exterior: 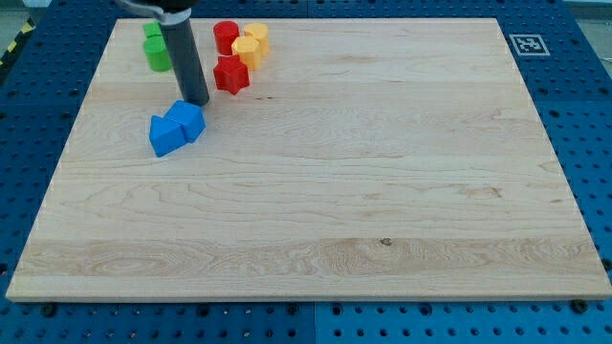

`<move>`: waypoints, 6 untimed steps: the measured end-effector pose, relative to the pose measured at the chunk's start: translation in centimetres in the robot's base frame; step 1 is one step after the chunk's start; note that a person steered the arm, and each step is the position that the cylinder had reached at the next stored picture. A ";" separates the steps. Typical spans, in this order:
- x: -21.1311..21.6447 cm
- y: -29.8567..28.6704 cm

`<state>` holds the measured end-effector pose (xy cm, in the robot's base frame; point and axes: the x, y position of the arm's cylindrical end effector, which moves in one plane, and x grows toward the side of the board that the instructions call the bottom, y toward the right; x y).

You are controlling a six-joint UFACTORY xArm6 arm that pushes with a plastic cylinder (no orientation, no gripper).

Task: Slide the red circle right a bit

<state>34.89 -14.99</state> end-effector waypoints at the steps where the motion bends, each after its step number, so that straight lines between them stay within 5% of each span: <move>1: -5.9 0.0; 3: -15.2 0.7; 6: -12.1 1.6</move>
